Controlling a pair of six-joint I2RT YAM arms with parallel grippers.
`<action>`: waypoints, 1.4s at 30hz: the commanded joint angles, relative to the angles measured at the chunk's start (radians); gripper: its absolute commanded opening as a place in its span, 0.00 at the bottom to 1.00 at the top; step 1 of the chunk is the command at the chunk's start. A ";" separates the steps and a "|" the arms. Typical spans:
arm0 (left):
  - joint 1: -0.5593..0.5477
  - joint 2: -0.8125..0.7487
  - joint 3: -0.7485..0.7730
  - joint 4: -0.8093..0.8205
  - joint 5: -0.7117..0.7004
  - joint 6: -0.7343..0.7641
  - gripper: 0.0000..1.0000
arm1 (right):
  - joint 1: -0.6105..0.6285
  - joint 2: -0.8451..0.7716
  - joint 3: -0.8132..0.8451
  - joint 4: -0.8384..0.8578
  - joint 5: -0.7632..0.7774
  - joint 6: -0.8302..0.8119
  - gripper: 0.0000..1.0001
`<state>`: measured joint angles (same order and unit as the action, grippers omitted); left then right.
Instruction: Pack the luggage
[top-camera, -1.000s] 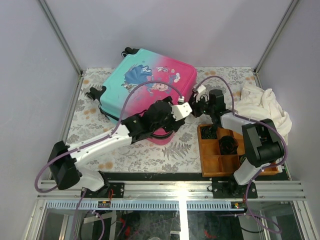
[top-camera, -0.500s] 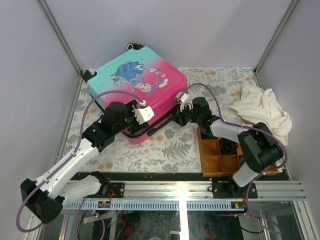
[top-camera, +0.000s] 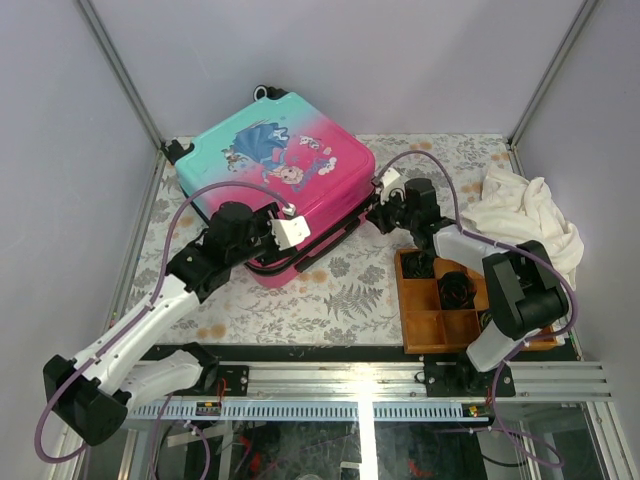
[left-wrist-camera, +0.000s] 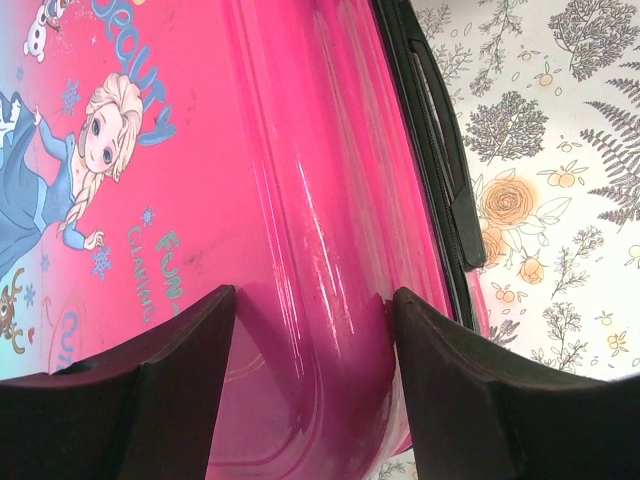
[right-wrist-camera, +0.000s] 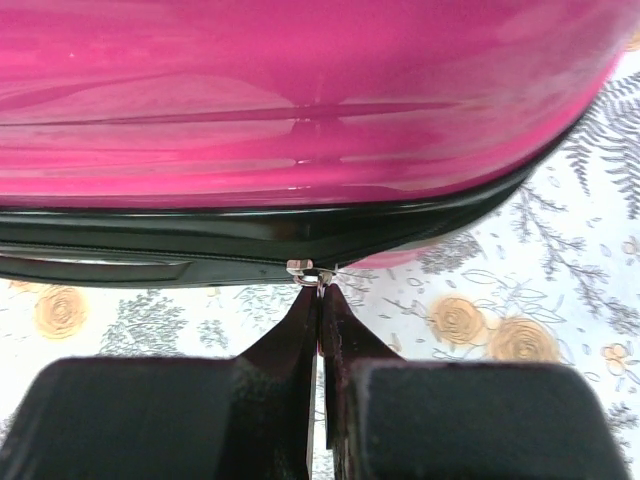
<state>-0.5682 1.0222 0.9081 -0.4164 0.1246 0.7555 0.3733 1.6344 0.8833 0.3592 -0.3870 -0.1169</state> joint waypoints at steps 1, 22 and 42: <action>0.056 0.086 -0.056 -0.180 -0.114 0.026 0.55 | -0.117 -0.009 0.067 -0.026 0.082 -0.057 0.00; -0.526 0.066 -0.066 -0.038 -0.088 -0.136 0.61 | 0.037 -0.209 -0.174 -0.073 -0.103 0.073 0.00; -0.464 0.492 -0.046 0.414 -0.395 -0.157 0.68 | 0.036 -0.220 -0.157 -0.082 -0.056 0.053 0.00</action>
<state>-1.0763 1.4620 0.8387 -0.1268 -0.1909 0.5777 0.3973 1.4590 0.7200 0.3107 -0.4343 -0.0711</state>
